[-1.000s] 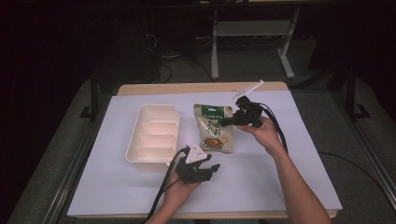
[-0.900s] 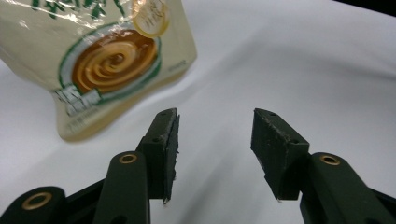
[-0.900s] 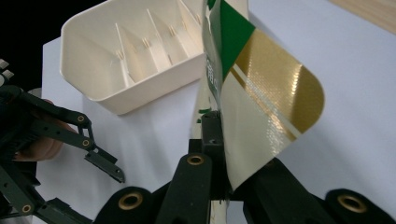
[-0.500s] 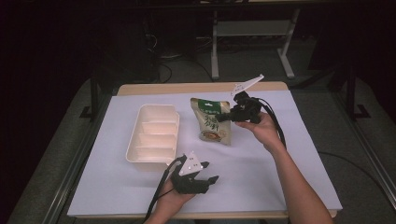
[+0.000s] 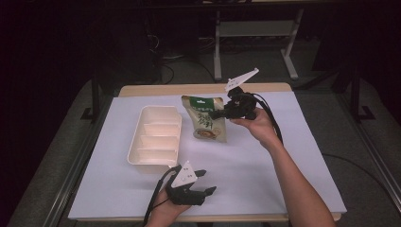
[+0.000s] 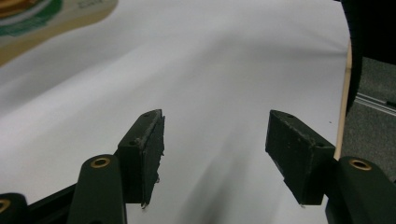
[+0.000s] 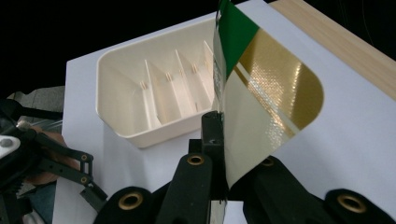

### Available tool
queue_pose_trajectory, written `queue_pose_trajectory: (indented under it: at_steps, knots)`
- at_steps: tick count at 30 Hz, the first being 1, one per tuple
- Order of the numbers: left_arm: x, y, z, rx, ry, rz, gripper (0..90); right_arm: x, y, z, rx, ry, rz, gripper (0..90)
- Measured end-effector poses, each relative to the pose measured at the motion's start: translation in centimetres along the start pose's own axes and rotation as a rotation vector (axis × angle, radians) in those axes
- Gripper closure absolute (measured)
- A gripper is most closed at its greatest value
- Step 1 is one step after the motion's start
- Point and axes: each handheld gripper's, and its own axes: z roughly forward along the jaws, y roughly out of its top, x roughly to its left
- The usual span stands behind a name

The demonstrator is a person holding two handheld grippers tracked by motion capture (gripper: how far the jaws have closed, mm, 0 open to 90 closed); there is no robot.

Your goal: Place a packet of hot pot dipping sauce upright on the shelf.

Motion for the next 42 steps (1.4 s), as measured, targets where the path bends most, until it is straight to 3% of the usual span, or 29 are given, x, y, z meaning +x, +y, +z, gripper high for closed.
queue_pose_trajectory:
  at_steps: [15, 26, 42]
  knots:
    - [-0.6, -0.9, -0.5, -0.007, -0.019, 0.021, 32.4, 2.4, 4.0, 1.6, -0.020, 0.048, -0.081, 89.9]
    - [-0.2, -1.4, -0.7, -0.014, -0.031, 0.032, 31.8, 3.9, 6.5, 4.6, -0.027, 0.101, -0.119, 89.9]
    - [-0.3, -1.6, -1.4, -0.018, -0.025, 0.051, 31.5, 4.3, 8.5, 7.8, -0.048, 0.126, -0.128, 89.9]
